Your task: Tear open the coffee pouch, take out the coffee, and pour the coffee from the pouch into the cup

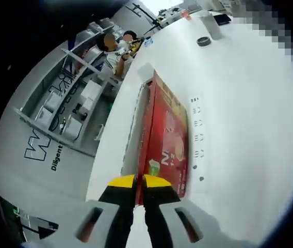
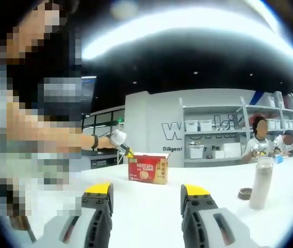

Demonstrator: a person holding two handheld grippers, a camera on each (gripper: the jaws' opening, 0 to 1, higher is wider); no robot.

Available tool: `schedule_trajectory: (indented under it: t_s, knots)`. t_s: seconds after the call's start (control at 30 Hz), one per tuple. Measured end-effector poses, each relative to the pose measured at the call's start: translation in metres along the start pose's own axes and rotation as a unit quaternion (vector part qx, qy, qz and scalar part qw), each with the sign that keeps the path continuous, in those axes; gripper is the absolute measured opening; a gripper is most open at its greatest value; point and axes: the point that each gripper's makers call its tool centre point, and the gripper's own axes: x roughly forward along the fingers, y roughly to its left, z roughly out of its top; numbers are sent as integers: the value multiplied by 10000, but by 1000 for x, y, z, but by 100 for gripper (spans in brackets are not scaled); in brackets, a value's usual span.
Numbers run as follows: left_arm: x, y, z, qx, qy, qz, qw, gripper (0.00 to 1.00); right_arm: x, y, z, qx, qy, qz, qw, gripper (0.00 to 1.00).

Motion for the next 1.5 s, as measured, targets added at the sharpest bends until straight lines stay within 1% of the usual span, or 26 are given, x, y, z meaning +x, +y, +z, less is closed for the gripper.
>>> schedule_trajectory:
  t_s: [0.07, 0.1, 0.13, 0.23, 0.27, 0.3, 0.33, 0.37, 0.43, 0.47, 0.57, 0.73, 0.8, 0.87, 0.97, 1.03, 1.17, 1.23, 1.33, 1.43, 1.5]
  knots:
    - [2, 1, 0, -12, 13, -23, 10000, 14, 2, 2, 1, -12, 1, 25, 10000, 53]
    - [5, 1, -1, 45, 7, -60, 10000, 19, 3, 3, 2, -28, 4, 38, 10000, 53]
    - [7, 1, -1, 77, 7, -92, 9999, 23, 3, 3, 2, -36, 8, 40, 10000, 53]
    - [13, -1, -2, 70, 33, -252, 9997, 26, 4, 2, 3, -38, 20, 25, 10000, 53]
    - [16, -3, -4, 174, 75, -327, 9993, 26, 5, 2, 2, -21, 23, 21, 10000, 53]
    - [17, -4, -4, 235, 96, -376, 9990, 24, 6, 1, 1, -11, 34, 21, 10000, 53]
    - [19, -4, -4, 196, 106, -411, 9989, 21, 7, 1, -1, -5, 66, 31, 10000, 53]
    - [20, -4, -4, 165, 113, -430, 9989, 20, 9, 2, -3, -2, 104, 47, 9999, 53]
    - [20, -4, -4, 144, 100, -412, 9990, 14, 13, 3, -5, -8, 150, 87, 9998, 53]
    - [20, -5, -4, 64, 86, -423, 9990, 14, 14, 4, -5, -14, 163, 109, 9998, 53]
    - [19, -7, -4, 262, -24, -384, 9989, 12, 18, 7, -2, -22, 119, 172, 9998, 53]
    - [10, -16, 1, 359, -29, -367, 9987, 10, 23, 10, -2, 28, 81, 233, 9997, 53]
    - [6, -22, 3, 313, 20, -361, 9989, 9, 25, 14, -3, 35, 84, 281, 9996, 53]
    - [0, -31, 4, 435, 3, -363, 9984, 8, 25, 17, -2, 35, 68, 333, 9994, 53]
    - [-6, -41, 4, 464, 0, -338, 9984, 6, 23, 21, 2, 40, 20, 378, 9993, 52]
    - [-10, -57, 3, 383, 34, -411, 9984, 4, 21, 24, 3, 50, 6, 400, 9992, 52]
    - [-13, -91, -1, 482, 134, -452, 9977, 3, 16, 28, 7, 44, -31, 433, 9990, 52]
    - [-15, -97, 0, 439, 128, -349, 9983, 3, 14, 30, 8, 53, -55, 441, 9990, 52]
    - [-15, -107, -2, 388, 213, -232, 9988, 3, 13, 32, 7, 78, -28, 469, 9989, 52]
    - [-14, -115, -5, 449, 320, -107, 9984, 3, 16, 40, 6, 91, 6, 554, 9984, 52]
    - [-15, -119, -5, 391, 358, -46, 9986, 3, 19, 48, 8, 75, -3, 632, 9980, 52]
